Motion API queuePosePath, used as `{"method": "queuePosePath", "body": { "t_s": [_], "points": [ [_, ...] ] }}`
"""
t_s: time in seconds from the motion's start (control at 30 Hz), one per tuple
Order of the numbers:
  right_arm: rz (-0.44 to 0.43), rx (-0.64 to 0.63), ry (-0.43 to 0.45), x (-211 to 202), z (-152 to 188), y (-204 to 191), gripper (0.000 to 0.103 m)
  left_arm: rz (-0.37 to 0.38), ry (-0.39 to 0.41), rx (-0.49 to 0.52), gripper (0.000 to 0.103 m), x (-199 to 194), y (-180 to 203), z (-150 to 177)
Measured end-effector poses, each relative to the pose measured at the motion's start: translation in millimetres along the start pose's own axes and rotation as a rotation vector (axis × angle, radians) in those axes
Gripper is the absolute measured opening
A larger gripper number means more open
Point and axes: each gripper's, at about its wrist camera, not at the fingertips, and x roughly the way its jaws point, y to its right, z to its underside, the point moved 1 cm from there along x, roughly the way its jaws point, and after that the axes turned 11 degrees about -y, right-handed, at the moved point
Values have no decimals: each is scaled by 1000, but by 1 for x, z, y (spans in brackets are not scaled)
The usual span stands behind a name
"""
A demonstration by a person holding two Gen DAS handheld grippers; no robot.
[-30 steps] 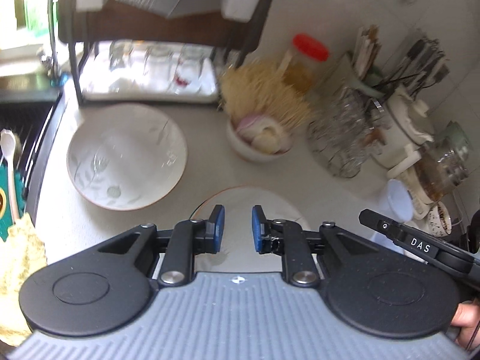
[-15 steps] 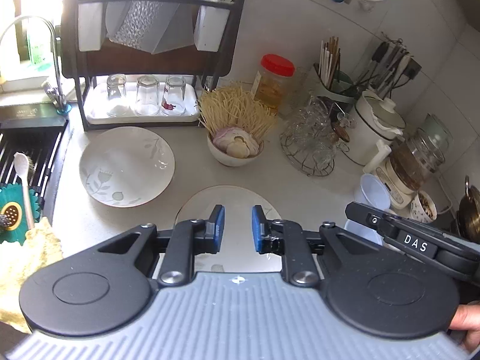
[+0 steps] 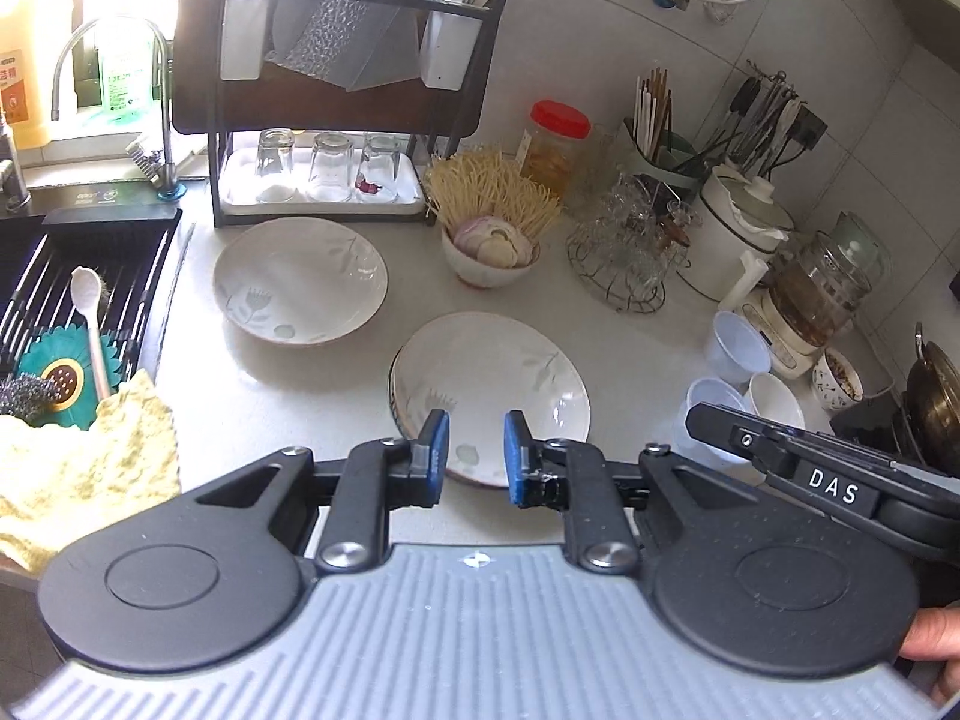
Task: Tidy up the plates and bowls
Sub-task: 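Move both grippers toward the second orange-rimmed bowl by the dish rack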
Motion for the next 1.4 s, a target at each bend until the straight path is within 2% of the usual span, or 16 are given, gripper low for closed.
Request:
{"method": "queuePosePath", "body": {
  "t_s": [0.53, 0.83, 1.1, 1.23, 1.4],
  "points": [
    [2, -34, -15, -20, 30, -38, 17, 1, 13, -9, 22, -42, -20, 43],
    [-24, -48, -49, -8, 27, -50, 17, -1, -13, -71, 26, -41, -43, 49],
    [-44, -53, -68, 15, 4, -54, 17, -4, -14, -102, 26, -28, -57, 27],
    [-49, -40, -90, 37, -11, -54, 17, -14, -21, -116, 26, -20, -69, 3],
    [-74, -33, -77, 55, -38, -56, 17, -35, 4, -86, 33, -12, -75, -31]
  ]
}}
